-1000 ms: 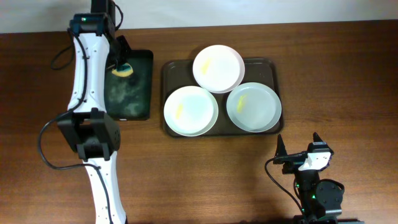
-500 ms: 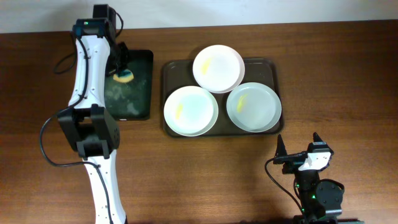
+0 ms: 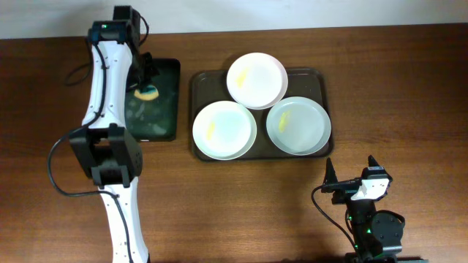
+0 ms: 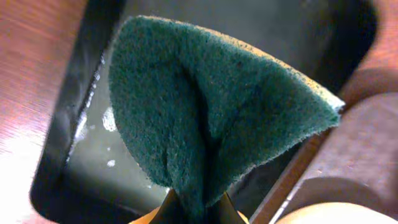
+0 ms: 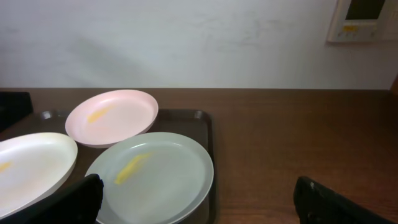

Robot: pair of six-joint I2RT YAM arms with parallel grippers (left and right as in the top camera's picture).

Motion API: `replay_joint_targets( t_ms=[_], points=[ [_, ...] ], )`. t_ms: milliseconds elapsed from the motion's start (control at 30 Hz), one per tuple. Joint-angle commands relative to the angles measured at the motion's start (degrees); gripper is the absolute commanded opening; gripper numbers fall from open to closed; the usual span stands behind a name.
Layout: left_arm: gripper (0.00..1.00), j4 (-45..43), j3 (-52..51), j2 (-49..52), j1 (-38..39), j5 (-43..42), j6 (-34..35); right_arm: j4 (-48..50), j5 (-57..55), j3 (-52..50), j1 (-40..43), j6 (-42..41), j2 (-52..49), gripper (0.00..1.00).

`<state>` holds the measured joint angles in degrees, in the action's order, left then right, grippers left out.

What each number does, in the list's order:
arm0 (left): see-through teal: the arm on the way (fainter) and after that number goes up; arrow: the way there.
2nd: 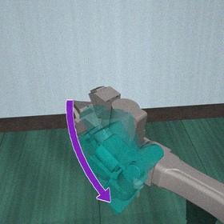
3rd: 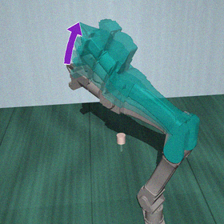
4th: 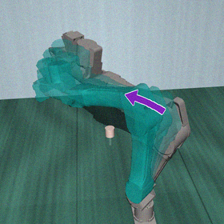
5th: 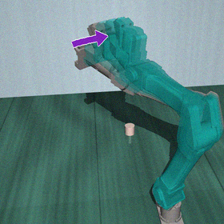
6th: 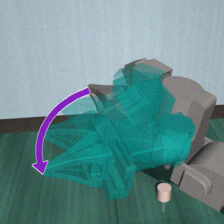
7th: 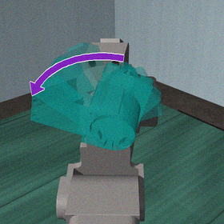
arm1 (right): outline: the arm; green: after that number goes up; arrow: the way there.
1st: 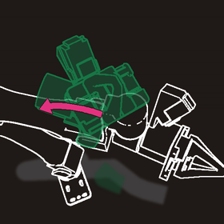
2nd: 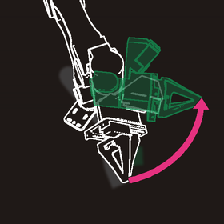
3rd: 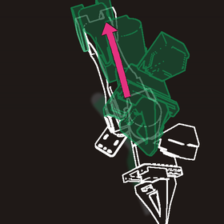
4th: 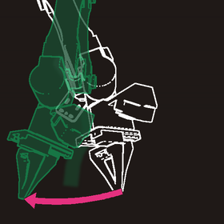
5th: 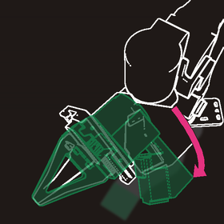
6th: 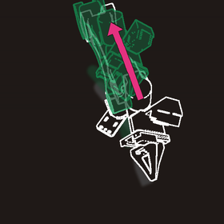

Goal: Clean dirty plates on tray and stack at the side
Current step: 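Lift the sponge and carry it to the front-left white plate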

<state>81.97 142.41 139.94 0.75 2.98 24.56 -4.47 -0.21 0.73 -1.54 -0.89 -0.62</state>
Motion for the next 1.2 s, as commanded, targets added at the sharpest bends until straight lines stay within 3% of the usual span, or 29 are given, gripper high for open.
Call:
replay_joint_targets(
  t_ms=[0, 400, 500, 700, 1000, 1167],
  points=[
    [0.0, -3.41, -3.15, 0.85, 2.32, 2.89, -1.09, -0.22, -0.48, -0.42, -0.33, -0.2, 0.31, 0.98],
    [0.0, 0.61, 2.86, -4.33, 2.19, 6.21, -1.07, -0.22, -0.48, -0.42, -0.33, -0.2, 0.31, 0.98],
    [0.0, -1.07, -1.16, -2.71, 2.43, 10.54, 0.44, -0.22, -0.48, -0.42, -0.33, -0.2, 0.31, 0.98],
    [0.0, -1.51, -7.39, 0.44, 2.4, 10.36, 0.42, -0.24, -0.48, -0.42, -0.33, -0.2, 0.31, 0.98],
    [0.0, 5.49, 0.81, -15.41, 5.16, 9.84, 0.39, -0.22, -0.48, -0.42, -0.33, -0.2, 0.31, 0.98],
    [0.0, 12.5, 0.74, -18.97, 10.01, 0.09, -0.81, -0.24, -0.48, -0.42, -0.33, -0.2, 0.31, 0.98]
  ],
)
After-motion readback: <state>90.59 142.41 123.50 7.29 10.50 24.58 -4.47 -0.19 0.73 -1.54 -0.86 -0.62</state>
